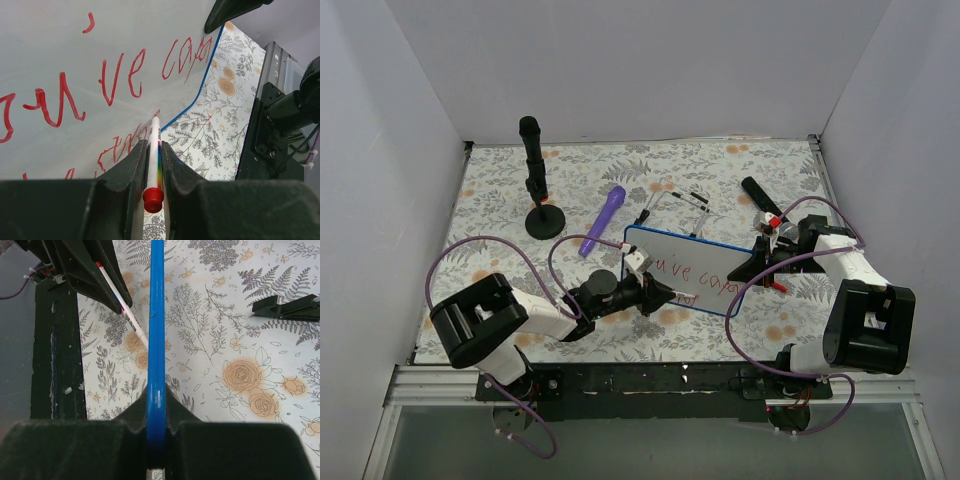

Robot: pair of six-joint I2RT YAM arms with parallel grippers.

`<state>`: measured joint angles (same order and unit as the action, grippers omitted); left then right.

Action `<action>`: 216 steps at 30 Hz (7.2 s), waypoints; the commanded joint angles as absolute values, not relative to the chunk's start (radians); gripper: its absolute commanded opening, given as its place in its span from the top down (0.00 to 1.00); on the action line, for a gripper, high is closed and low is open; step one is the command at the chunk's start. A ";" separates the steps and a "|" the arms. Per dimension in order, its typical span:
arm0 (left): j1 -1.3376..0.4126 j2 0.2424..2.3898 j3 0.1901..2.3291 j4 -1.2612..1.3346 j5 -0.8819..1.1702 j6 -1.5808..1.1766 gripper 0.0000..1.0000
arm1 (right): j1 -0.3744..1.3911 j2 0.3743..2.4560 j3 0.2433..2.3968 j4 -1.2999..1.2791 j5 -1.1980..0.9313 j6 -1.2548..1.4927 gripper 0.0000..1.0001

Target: Write a sentence on the whiteboard

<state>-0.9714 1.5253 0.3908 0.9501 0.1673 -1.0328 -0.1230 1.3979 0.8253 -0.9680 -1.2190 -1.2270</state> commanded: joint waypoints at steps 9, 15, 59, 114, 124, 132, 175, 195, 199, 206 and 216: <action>-0.969 1.565 0.449 0.962 0.179 -1.022 1.00 | -0.117 1.385 0.825 -0.976 -1.104 -1.236 0.99; -0.969 1.589 0.472 0.957 0.195 -1.022 1.00 | -0.117 1.384 0.825 -0.976 -1.106 -1.238 0.99; -0.969 1.280 0.450 0.741 0.264 -1.049 1.00 | -0.117 1.368 0.828 -0.976 -1.126 -1.215 0.99; -1.123 1.259 0.262 0.890 -0.117 -1.101 1.00 | -0.123 1.298 0.792 -0.787 -1.035 -0.983 0.99; -1.123 1.425 0.356 0.954 -0.049 -1.077 1.00 | -0.123 1.296 0.792 -0.788 -1.034 -0.983 0.99; -1.123 1.505 0.417 0.973 0.035 -1.068 1.00 | -0.124 1.302 0.793 -0.781 -1.029 -0.974 0.99; -1.117 1.583 0.541 0.871 -0.048 -1.005 1.00 | -0.123 1.304 0.792 -0.779 -1.029 -0.973 0.99; -1.111 1.532 0.495 0.867 -0.069 -1.003 1.00 | -0.123 1.304 0.792 -0.781 -1.029 -0.974 0.99; -1.111 1.531 0.491 0.857 -0.078 -0.999 1.00 | -0.123 1.302 0.792 -0.781 -1.031 -0.976 0.99; -1.109 1.528 0.471 0.861 -0.087 -1.005 1.00 | -0.123 1.305 0.793 -0.781 -1.031 -0.976 0.99; -1.109 1.542 0.468 0.857 -0.075 -1.009 1.00 | -0.123 1.301 0.792 -0.781 -1.029 -0.974 0.99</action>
